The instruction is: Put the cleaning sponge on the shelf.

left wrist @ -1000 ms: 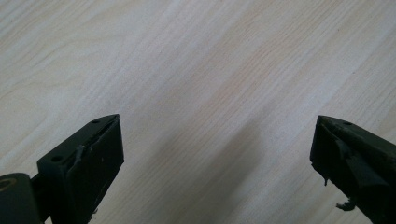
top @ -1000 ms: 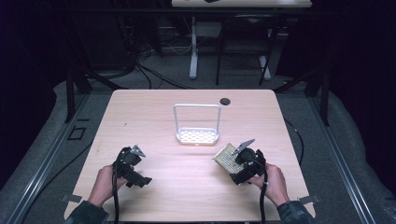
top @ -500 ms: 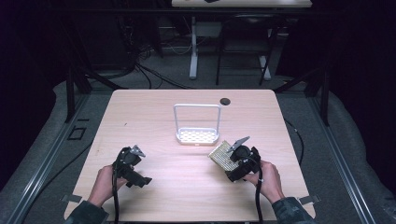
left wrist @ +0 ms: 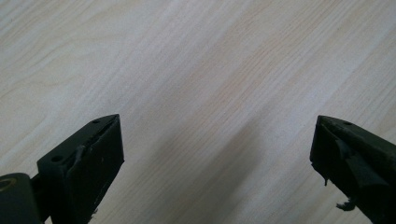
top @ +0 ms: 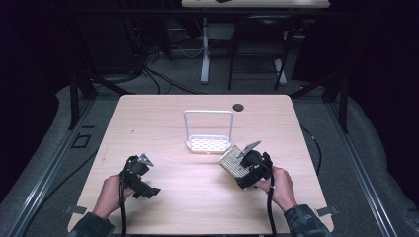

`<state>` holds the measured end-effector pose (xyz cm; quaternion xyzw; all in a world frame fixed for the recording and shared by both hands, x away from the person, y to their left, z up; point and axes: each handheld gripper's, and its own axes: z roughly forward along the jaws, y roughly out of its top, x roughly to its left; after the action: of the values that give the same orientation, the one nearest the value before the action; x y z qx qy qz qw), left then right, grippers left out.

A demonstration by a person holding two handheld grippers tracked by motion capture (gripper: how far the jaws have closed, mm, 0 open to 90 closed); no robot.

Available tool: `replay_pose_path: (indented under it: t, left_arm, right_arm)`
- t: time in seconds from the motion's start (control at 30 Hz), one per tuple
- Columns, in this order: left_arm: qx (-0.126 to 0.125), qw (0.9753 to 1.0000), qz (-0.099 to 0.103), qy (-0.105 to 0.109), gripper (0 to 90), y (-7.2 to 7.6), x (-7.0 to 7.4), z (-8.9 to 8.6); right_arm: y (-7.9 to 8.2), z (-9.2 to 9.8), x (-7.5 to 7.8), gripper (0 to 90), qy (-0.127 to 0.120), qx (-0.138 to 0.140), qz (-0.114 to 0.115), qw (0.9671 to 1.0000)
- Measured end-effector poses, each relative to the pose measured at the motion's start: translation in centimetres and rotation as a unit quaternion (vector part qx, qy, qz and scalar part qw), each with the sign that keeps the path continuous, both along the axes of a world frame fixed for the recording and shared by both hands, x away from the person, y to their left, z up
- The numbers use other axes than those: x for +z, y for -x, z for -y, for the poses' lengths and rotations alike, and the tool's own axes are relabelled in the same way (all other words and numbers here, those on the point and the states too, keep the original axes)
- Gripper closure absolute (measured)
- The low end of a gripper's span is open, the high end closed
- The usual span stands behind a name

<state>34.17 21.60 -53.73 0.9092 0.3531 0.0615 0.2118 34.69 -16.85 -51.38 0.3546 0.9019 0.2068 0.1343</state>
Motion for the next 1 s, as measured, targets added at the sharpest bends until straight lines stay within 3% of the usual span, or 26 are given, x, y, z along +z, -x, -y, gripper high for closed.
replay_pose_path:
  t: [1.0]
  left_arm:
    - [-0.001, 1.0000, -0.001, 0.002, 2.4, 0.0, 0.0, -0.1]
  right_arm:
    - [-1.7, -2.6, 0.1, 11.1, -0.012, -0.006, 0.004, 0.9999]
